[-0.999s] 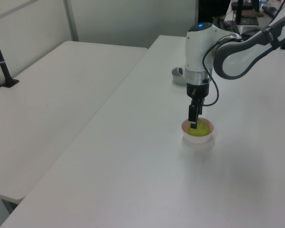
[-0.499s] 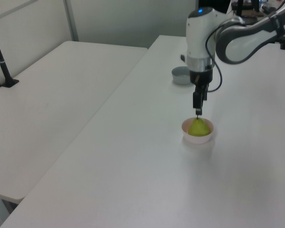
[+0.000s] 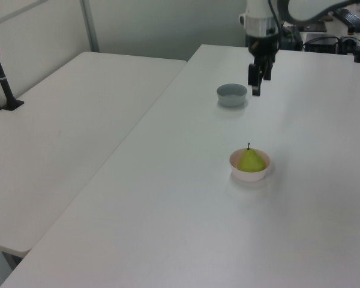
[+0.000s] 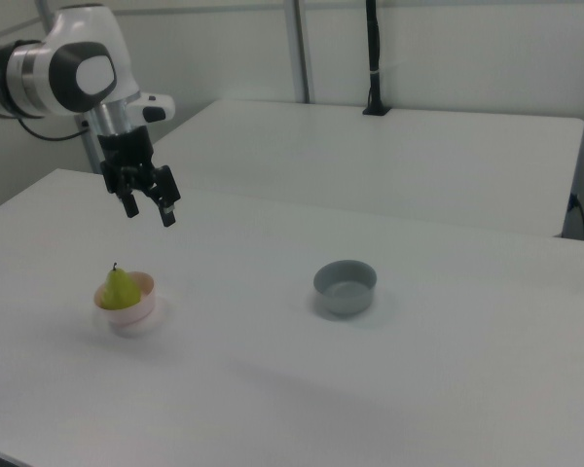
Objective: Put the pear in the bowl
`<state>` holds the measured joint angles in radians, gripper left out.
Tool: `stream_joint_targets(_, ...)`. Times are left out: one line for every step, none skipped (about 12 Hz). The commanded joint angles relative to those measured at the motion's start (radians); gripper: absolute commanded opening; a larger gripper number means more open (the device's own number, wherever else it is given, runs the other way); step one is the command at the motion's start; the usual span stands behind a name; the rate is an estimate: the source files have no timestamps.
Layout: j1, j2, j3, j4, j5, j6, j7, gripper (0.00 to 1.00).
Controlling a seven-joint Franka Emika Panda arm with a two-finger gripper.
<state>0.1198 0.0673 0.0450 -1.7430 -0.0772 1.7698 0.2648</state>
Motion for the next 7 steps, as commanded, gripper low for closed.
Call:
stream_joint_targets(-0.012,-0.029,-0.049,0.071,-0.004,-0.085,0.004,1.0)
stream_joint_targets(-0.014,-0.032,-0.072,0.1,0.0,-0.113,-0.002,1.0)
stream_joint_targets(-0.014,-0.034,-0.097,0.12,0.007,-0.136,-0.042,1.0)
stream_joint_targets(-0.014,-0.035,-0.125,0.141,0.011,-0.168,-0.089,1.0)
stream_joint_targets(-0.015,-0.044,-0.152,0.154,0.035,-0.184,-0.151,1.0)
stream_joint_targets(-0.023,-0.049,-0.178,0.158,0.078,-0.182,-0.217,1.0)
stream_joint_targets(-0.026,-0.052,-0.192,0.157,0.092,-0.181,-0.296,1.0)
